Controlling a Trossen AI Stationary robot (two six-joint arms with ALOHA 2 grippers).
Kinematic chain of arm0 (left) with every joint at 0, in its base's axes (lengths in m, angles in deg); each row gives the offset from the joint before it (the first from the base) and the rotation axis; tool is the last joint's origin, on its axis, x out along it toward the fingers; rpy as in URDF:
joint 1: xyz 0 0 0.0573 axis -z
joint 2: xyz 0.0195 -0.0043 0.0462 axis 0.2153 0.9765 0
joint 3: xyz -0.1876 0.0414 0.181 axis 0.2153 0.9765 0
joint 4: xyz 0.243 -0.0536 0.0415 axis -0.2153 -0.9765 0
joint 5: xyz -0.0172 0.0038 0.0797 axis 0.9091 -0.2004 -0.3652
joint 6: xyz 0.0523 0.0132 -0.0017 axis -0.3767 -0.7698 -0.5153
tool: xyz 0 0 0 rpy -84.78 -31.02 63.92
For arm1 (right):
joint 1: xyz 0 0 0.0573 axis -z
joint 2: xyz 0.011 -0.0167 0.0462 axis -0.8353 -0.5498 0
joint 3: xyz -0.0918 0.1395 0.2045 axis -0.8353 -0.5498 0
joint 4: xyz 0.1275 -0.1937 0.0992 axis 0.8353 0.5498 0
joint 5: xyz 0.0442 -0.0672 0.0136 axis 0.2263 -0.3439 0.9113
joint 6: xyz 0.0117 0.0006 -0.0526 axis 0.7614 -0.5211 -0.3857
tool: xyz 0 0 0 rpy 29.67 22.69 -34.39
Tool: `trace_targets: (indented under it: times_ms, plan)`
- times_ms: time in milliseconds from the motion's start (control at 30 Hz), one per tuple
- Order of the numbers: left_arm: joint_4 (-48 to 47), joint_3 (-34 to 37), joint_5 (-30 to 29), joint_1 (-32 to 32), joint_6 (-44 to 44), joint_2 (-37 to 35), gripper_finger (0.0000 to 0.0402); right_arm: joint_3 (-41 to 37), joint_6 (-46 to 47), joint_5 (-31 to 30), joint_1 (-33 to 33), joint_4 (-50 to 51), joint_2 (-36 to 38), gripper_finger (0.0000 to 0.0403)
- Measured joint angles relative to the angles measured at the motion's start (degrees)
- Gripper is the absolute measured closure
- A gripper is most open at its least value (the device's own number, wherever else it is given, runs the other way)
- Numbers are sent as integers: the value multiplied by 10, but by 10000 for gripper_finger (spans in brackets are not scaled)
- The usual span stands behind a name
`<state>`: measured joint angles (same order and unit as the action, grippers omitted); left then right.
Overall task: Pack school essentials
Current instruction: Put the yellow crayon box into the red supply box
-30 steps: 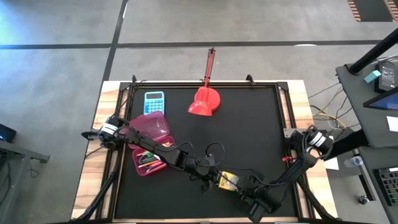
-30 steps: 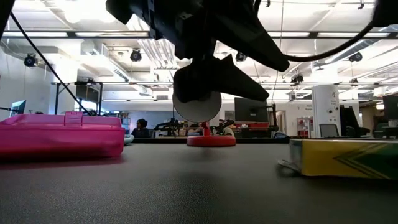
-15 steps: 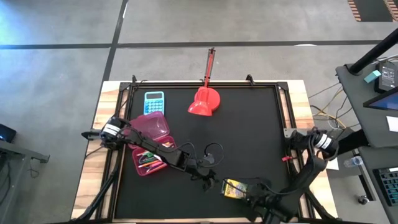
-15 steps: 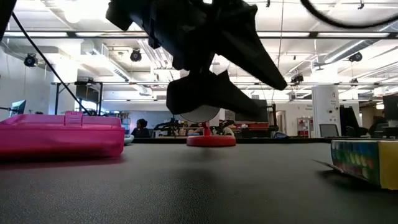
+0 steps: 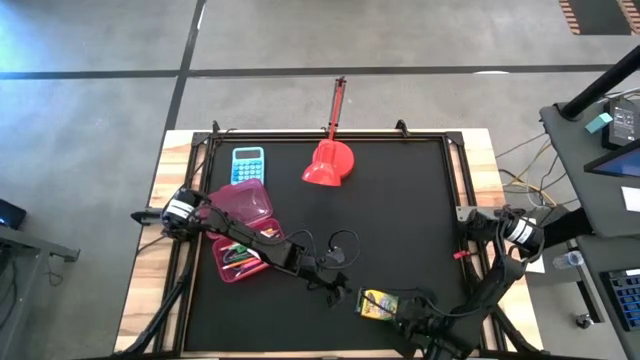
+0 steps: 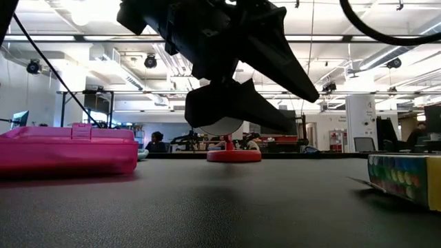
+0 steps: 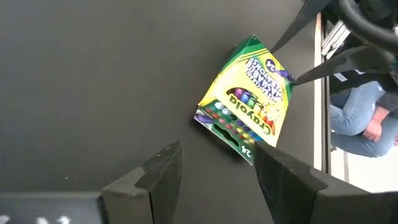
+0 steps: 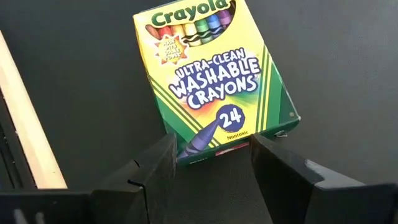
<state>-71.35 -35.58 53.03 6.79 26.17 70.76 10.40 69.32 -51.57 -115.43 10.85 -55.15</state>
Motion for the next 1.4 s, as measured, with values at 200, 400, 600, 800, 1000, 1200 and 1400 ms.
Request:
trace_targets:
  times_ms: [200,400,600,800,1000,1200,1400]
  plan:
    - [0,0,0,0,40,1,221,-5,10,-5,-8,0,-11,207]
    - [-1,0,-3,0,74,2,221,-8,22,11,-23,20,-11,207]
    - [23,0,-17,0,91,2,221,-15,36,36,-26,22,-15,207]
    - [77,0,-19,0,90,2,221,-16,29,24,-24,20,-15,207]
    - [87,0,-18,0,90,2,221,-19,28,20,-25,19,-15,207]
    - [98,0,34,6,27,2,221,-20,30,18,-25,20,-14,207]
    - [91,0,35,11,-47,2,221,-17,30,17,-25,23,10,207]
